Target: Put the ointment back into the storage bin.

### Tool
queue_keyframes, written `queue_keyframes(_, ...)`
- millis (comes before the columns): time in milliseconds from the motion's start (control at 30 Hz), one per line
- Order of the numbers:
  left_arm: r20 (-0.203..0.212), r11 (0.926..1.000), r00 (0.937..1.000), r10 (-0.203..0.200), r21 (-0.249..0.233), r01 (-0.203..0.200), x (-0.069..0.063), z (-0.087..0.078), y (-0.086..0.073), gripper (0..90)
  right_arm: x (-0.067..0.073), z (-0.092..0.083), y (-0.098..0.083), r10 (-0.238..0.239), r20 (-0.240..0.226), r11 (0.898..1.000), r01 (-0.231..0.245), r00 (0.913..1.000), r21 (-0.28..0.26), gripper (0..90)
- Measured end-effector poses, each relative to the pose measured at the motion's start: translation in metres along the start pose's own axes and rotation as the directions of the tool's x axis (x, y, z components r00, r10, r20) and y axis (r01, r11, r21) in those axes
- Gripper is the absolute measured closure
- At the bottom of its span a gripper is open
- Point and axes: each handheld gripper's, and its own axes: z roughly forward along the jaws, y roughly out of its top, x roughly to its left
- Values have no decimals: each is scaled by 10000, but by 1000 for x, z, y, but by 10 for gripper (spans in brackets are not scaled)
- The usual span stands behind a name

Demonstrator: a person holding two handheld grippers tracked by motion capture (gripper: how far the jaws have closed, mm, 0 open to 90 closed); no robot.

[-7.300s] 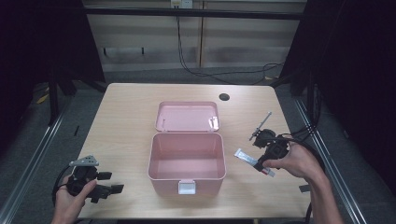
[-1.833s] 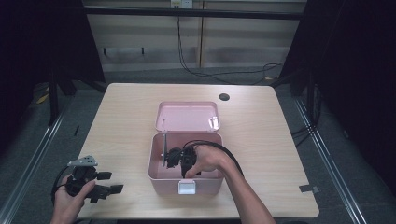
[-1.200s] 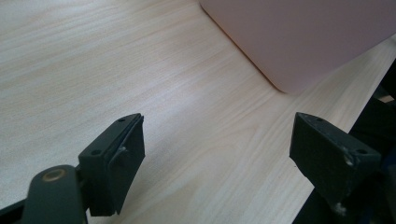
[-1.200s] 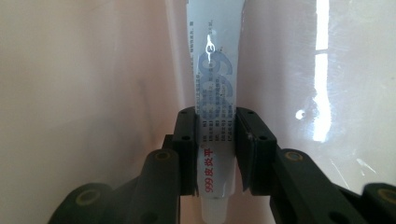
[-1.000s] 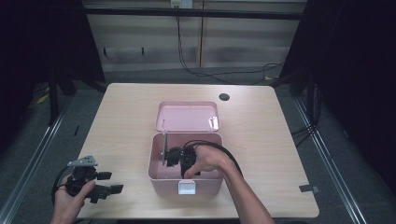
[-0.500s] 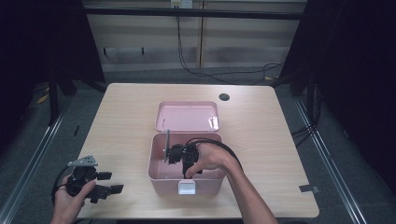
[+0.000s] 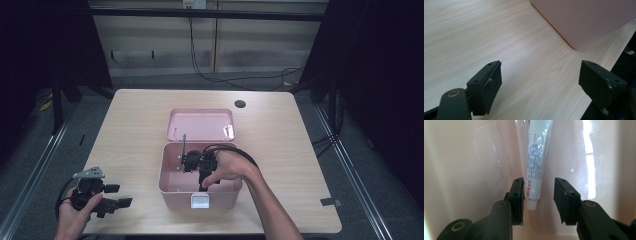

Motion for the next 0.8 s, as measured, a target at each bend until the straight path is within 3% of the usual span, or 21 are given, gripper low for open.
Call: queue_keyframes(800, 7, 10000, 10000, -15, -12, 15, 0, 0, 0, 185, 7, -37, -11, 37, 758, 9999, -27, 9971, -139, 599)
